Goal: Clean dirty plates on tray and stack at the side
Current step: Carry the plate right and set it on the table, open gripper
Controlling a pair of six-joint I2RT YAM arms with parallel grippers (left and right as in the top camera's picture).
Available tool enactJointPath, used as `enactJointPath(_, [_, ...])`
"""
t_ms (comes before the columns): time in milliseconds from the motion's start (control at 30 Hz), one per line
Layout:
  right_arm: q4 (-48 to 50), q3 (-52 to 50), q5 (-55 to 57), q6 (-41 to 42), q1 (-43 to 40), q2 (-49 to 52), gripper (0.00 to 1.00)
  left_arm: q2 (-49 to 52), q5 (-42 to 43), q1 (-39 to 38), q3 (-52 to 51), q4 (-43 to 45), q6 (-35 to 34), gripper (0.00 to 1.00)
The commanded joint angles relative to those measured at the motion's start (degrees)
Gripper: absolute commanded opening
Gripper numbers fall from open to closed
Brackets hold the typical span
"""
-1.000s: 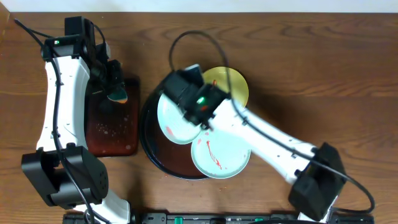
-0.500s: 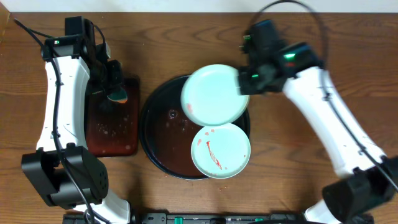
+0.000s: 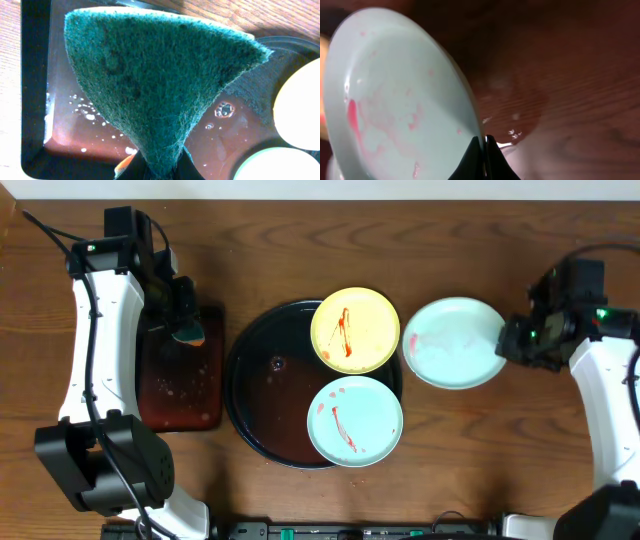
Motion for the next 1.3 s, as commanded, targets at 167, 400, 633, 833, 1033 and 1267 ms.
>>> enactJointPath(167, [13.94, -13.81, 1.07, -0.68, -1.01, -0.59, 0.01, -0.74, -0.33, 0.2, 0.17, -0.17, -0.52, 0.07])
enactJointPath(400, [20.09, -18.43, 6.58, -0.83, -1.73, 0.37, 0.01, -0.74, -0.33, 0.2, 0.17, -0.11, -0.55, 0.07])
enactJointPath(633, [21.44, -18.64, 6.73, -1.38, -1.77, 2.23, 0.06, -0.74, -0.33, 0.2, 0.17, -0.13, -0.52, 0.07])
enactJointPath(833, [19.41, -18.18, 3.5, -1.14, -1.77, 2.19, 0.22, -0.74, -0.35, 0.2, 0.17, 0.22, -0.5, 0.07])
enactJointPath(1033, [12.96, -14.93, -9.27, -1.16, -1.75, 2.19, 0.28, -0.72, -0.35, 0.2, 0.17, 0.28, -0.5, 0.07])
enactJointPath(1267, [5.16, -11.47, -13.42, -1.18, -0.39, 2.19, 0.29, -0.72, -0.35, 0.2, 0.17, 0.26, -0.5, 0.07])
